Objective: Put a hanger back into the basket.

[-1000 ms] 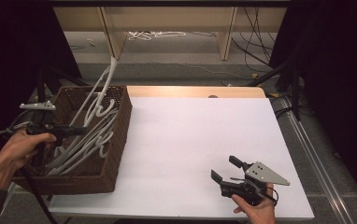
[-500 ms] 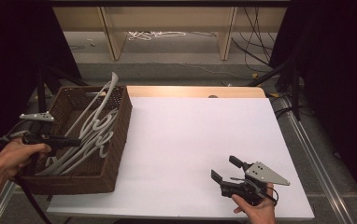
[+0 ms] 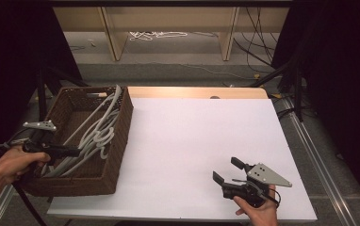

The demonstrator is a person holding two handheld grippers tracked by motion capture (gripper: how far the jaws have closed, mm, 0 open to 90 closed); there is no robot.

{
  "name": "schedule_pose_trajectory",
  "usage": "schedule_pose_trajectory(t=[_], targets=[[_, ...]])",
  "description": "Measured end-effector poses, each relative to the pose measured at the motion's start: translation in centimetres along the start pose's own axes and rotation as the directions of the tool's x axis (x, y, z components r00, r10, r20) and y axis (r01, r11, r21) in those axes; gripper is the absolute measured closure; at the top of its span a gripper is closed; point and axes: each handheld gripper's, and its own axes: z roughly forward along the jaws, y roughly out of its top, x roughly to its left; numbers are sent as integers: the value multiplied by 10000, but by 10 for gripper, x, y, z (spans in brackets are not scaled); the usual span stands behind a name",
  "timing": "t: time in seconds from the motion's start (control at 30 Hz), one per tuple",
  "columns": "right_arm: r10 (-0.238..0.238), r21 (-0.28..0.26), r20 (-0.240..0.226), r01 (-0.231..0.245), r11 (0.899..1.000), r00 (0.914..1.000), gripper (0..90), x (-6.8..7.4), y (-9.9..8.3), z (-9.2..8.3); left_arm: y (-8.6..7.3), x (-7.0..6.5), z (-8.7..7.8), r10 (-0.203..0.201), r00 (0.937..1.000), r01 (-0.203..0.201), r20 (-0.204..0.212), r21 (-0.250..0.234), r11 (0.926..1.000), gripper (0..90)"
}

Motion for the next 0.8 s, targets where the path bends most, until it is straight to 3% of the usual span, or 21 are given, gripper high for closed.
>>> schedule_pose_trajectory(t=[0.03, 0.2, 0.27, 0.5, 0.6, 0.63, 0.73, 0.77, 0.8], targets=[[-71, 189, 27, 71, 9998, 10000, 166, 0, 1, -1, -1, -1, 0, 92, 9999, -91, -61, 67, 9999, 811], [-7, 43, -3, 7, 10000, 10000, 166, 0, 0, 0, -3, 2, 0, 15, 9999, -13, -165, 99, 10000, 809], [-30, 28, -7, 30, 10000, 10000, 166, 1, 0, 0, -5, 5, 4, -49, 9990, 62, -435, 317, 9995, 810], [-80, 202, 70, 79, 9998, 9999, 166, 0, 0, -1, -6, 6, 8, 8, 9994, 14, -360, 617, 9981, 808], [-121, 298, 61, 119, 9995, 9999, 166, 1, 0, -2, -5, 6, 9, -64, 9993, 91, -378, 721, 9974, 800], [-136, 256, 87, 134, 9996, 9999, 166, 1, 0, -1, -5, 6, 10, -278, 9989, 300, -367, 608, 9977, 800], [-119, 287, 63, 117, 9995, 9999, 166, 0, 0, -2, -3, 5, 7, -252, 9977, 280, -632, 439, 9986, 703], [-49, 1, -16, 49, 10000, 10000, 166, 1, 0, 1, -1, 6, 3, -51, 9965, 94, -833, 521, 9986, 652], [-54, 12, -9, 54, 10000, 10000, 166, 1, 0, 1, 0, 5, 2, -335, 9954, 352, -898, 174, 9992, 607]])
